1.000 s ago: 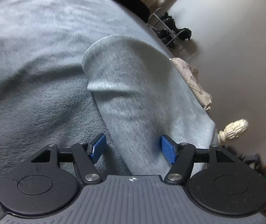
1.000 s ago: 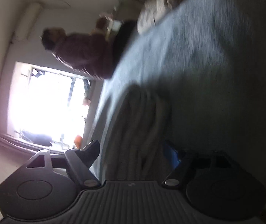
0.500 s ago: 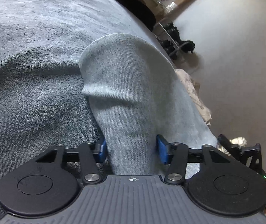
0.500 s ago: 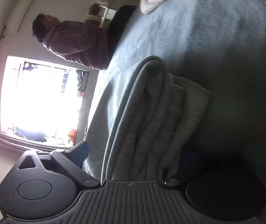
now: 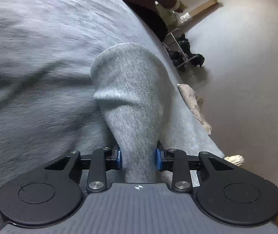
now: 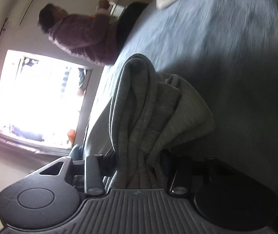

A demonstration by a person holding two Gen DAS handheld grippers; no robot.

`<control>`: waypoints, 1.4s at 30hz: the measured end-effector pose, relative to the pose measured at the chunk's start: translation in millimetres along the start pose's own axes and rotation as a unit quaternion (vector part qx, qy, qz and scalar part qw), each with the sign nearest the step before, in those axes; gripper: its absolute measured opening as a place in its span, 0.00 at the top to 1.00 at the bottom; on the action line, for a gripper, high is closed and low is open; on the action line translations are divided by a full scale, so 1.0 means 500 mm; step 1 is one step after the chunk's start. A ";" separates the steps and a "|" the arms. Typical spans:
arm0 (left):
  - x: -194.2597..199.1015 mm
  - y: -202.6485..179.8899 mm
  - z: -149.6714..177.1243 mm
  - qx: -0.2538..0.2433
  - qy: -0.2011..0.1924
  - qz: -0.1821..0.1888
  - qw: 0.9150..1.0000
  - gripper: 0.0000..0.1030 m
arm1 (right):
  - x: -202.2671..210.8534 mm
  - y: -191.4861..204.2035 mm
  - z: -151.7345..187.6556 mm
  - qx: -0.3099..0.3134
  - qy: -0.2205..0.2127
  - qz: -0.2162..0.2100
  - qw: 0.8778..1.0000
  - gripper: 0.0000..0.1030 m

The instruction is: Fold clothes

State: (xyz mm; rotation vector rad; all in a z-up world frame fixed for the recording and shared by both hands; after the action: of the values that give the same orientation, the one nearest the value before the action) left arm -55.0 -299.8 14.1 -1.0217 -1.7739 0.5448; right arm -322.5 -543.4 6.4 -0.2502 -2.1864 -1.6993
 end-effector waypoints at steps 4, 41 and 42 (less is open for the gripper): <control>0.117 0.060 0.025 0.008 -0.017 -0.005 1.000 0.71 | -0.014 0.035 0.095 0.012 0.054 -0.022 0.998 0.53; 0.415 0.100 0.293 -0.241 -0.108 -0.102 0.959 0.59 | 0.001 0.209 0.375 0.552 0.093 0.047 0.828 0.63; 0.425 0.091 0.289 -0.249 -0.111 -0.102 0.957 0.59 | 0.002 0.212 0.369 0.543 0.095 0.049 0.833 0.62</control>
State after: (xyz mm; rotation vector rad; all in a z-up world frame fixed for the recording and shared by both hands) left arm -203.0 -85.5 31.6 -1.1257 -2.2548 0.0778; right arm -317.5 -338.5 62.6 0.1144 -2.5183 -0.2115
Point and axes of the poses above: each gripper's, at about its wrist camera, not at the fingertips, and x roughly against the way its jaws point, y to its left, z to its underside, the point moved 3 cm from there along -x, roughly the way its jaws point
